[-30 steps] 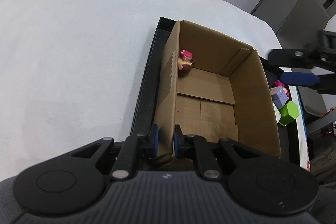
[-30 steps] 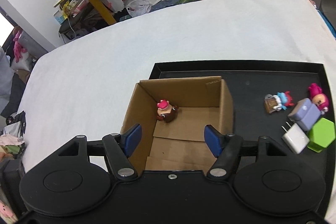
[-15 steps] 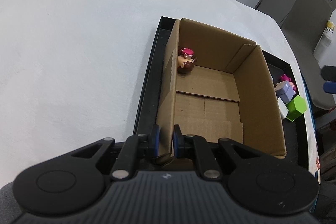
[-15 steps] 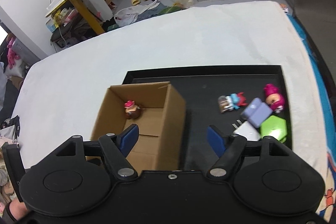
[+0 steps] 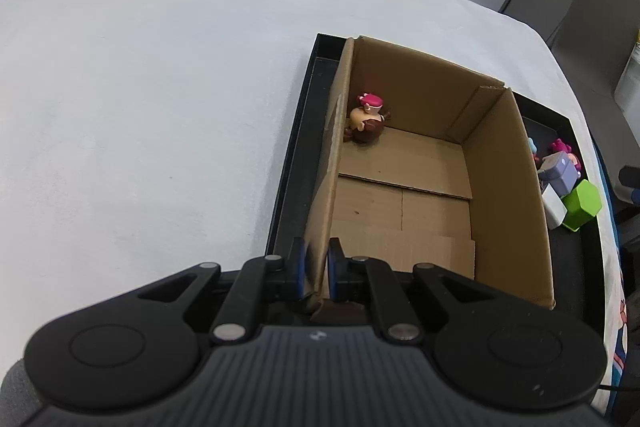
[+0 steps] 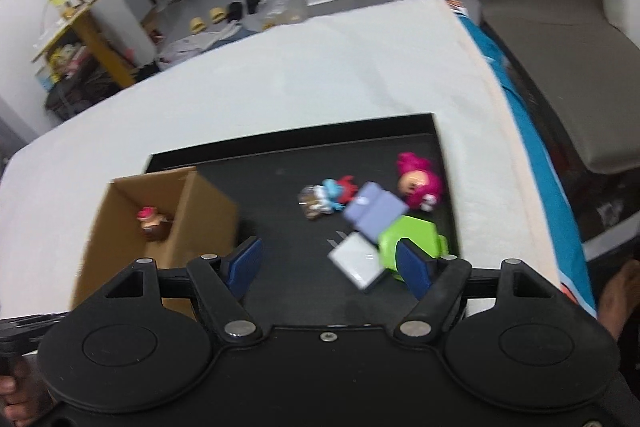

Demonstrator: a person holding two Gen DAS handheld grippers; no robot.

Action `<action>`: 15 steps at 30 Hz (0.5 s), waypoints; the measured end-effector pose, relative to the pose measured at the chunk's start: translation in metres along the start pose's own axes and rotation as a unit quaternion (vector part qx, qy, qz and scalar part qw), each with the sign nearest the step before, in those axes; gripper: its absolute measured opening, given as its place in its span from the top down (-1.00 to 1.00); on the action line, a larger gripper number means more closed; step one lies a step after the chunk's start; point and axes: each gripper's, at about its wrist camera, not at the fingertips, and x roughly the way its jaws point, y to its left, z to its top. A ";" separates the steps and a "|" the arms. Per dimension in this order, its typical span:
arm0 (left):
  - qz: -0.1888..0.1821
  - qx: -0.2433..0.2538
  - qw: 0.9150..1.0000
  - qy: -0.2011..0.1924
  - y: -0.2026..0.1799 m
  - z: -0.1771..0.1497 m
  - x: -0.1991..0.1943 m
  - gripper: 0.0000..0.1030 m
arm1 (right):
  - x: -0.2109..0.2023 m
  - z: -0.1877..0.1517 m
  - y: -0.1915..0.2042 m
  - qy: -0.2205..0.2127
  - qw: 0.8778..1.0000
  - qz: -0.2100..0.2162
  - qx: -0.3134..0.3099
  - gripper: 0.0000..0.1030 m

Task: Organize rigid objects
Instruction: 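Move the right tool to the green hexagonal box and grasp it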

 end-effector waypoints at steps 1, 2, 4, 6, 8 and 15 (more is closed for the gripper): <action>0.001 0.000 1.000 0.000 0.000 0.001 0.000 0.81 | 0.002 0.000 -0.002 0.002 1.000 -0.001 0.000 -0.41; 0.002 0.000 1.000 0.001 0.000 0.001 0.000 0.81 | 0.004 0.000 -0.003 0.004 1.000 -0.004 0.001 -0.41; 0.005 0.003 1.000 0.001 -0.001 0.002 0.001 0.81 | 0.007 0.000 -0.005 0.002 1.000 -0.015 -0.006 -0.41; 0.008 0.004 1.000 0.003 -0.002 0.002 0.001 0.81 | 0.011 -0.001 -0.006 0.000 0.999 -0.032 -0.014 -0.41; 0.011 0.003 1.000 0.004 -0.003 0.002 0.001 0.81 | 0.018 -0.002 -0.009 -0.002 0.999 -0.047 -0.019 -0.41; 0.015 0.002 1.000 0.006 -0.003 0.003 0.003 0.81 | 0.047 -0.005 -0.019 0.013 0.996 -0.083 -0.016 -0.37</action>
